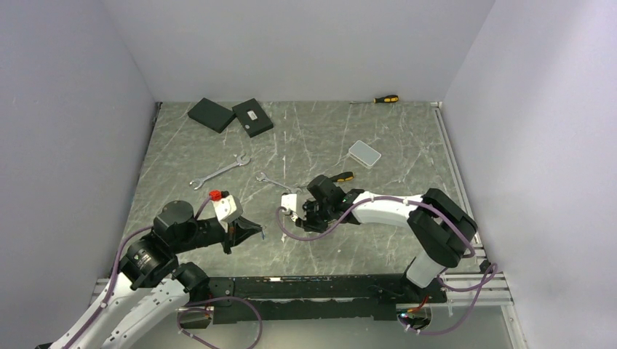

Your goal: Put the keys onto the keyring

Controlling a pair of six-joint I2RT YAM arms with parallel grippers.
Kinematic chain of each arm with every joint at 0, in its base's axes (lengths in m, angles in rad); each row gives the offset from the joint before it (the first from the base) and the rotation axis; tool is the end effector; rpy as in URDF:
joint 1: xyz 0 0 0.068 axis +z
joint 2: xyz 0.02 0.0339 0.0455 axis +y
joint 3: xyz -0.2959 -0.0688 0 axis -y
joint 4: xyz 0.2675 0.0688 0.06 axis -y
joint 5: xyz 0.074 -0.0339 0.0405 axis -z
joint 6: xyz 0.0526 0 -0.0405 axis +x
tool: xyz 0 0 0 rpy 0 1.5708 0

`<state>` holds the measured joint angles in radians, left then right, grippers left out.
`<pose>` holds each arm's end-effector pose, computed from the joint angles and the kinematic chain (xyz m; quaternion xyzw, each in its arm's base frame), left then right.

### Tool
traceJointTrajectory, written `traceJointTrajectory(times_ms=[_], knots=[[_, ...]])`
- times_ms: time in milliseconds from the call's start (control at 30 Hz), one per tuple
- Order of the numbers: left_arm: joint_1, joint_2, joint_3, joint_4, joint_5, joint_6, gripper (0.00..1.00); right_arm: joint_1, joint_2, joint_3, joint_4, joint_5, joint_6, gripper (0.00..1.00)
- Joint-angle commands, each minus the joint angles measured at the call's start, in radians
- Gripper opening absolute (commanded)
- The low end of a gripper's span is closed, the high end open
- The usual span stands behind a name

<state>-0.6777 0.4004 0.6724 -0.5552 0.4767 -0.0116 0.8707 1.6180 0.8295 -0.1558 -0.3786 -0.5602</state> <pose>0.0666 -0.0846 0.3248 0.3880 0.6882 -0.3748 0.4852 0.2023 0.2704 0.1621 -0.6567 0.6672 0.2237 0.2713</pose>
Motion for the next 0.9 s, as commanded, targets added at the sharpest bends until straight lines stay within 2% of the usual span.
traceJointTrajectory(times_ms=[0,200,533,867], knots=[[-0.001,-0.009,-0.007,0.016,-0.003,-0.008,0.00,-0.003,0.015,-0.004,0.044,-0.011,0.006,0.29],[-0.001,-0.011,-0.007,0.015,-0.007,-0.010,0.00,-0.004,0.031,0.000,0.064,0.003,0.010,0.25],[-0.001,-0.011,-0.007,0.016,-0.007,-0.008,0.00,-0.008,0.038,0.042,0.013,0.007,0.004,0.05],[-0.002,-0.012,-0.009,0.018,-0.005,-0.004,0.00,-0.007,-0.077,0.060,-0.007,0.004,0.049,0.04]])
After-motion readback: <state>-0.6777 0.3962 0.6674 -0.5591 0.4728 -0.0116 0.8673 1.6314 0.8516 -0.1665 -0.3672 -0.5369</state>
